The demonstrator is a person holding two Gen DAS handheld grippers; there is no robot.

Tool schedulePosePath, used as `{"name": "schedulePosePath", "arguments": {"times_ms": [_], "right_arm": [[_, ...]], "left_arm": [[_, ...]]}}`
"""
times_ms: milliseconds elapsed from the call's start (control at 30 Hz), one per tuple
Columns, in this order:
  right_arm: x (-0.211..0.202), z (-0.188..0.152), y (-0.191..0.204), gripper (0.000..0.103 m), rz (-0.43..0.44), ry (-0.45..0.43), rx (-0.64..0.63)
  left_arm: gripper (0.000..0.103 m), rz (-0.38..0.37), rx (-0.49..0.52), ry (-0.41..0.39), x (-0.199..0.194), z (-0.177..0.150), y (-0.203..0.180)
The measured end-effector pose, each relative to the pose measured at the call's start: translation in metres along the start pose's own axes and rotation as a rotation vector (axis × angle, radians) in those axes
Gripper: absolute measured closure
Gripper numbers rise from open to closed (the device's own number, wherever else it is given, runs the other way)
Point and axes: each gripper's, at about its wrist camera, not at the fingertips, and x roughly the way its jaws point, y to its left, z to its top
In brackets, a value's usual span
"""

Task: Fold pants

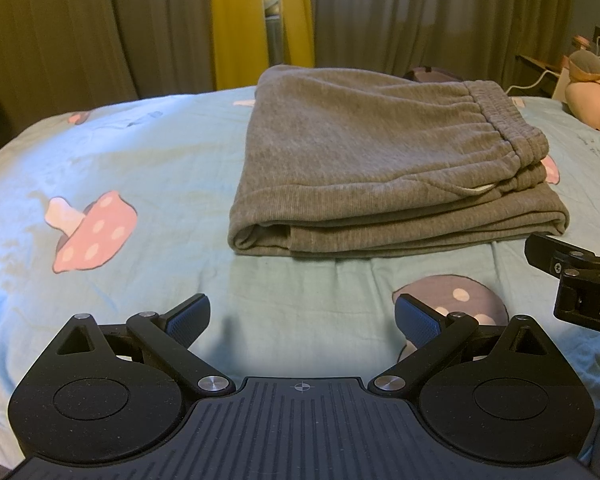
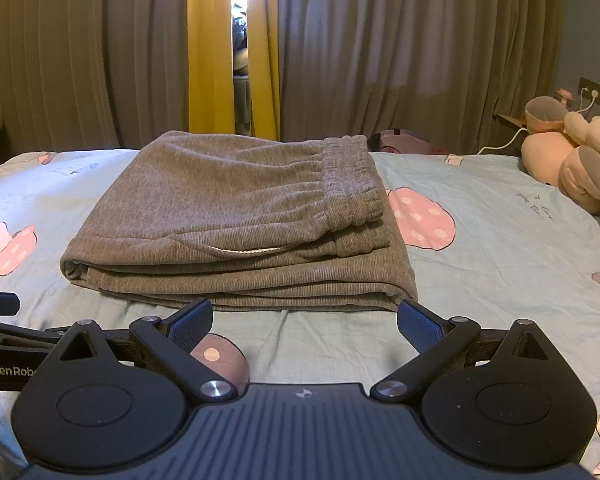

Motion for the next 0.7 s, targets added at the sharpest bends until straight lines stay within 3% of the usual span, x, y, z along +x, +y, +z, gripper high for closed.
{"name": "schedulePosePath", "arguments": {"times_ms": [700], "right_arm": [[0.0000,-0.0015,0.0000,0.004,-0.002,0.004,0.001]], "left_arm": [[0.001,-0.001,-0.006,-0.001,-0.0007,0.0005,0.0004]]}}
